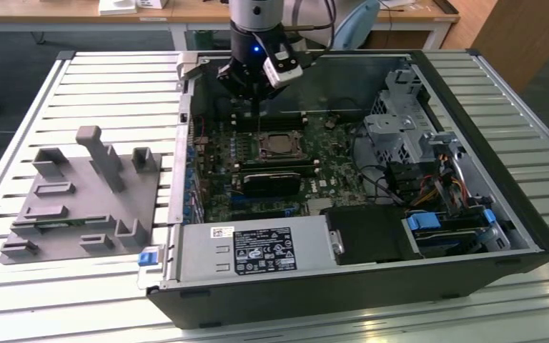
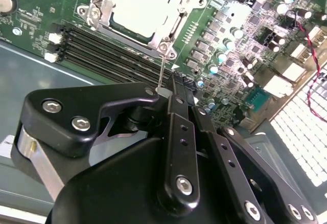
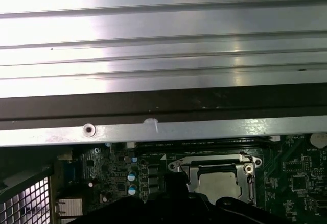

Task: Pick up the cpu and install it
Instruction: 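Install the first cpu locking lever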

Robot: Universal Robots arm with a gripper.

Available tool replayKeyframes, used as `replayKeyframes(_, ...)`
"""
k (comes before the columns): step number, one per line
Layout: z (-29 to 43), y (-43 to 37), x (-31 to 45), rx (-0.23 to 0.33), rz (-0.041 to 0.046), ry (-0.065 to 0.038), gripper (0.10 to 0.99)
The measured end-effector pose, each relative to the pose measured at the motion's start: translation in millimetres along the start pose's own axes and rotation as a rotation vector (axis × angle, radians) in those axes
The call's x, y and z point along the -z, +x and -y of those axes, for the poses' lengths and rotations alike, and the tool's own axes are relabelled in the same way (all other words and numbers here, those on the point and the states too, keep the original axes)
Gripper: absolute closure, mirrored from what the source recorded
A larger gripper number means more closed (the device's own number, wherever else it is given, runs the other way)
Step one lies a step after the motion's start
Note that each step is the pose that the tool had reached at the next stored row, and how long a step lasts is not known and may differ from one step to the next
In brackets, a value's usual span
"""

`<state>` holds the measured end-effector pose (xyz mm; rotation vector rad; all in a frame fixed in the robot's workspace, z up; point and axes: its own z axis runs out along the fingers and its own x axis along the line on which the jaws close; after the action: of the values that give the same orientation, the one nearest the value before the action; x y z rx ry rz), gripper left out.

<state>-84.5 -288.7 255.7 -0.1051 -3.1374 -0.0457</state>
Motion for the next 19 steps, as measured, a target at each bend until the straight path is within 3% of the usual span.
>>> replayKeyframes(19,-1.1,-16.8,-0.8,0.000,0.0001,0.000,0.980)
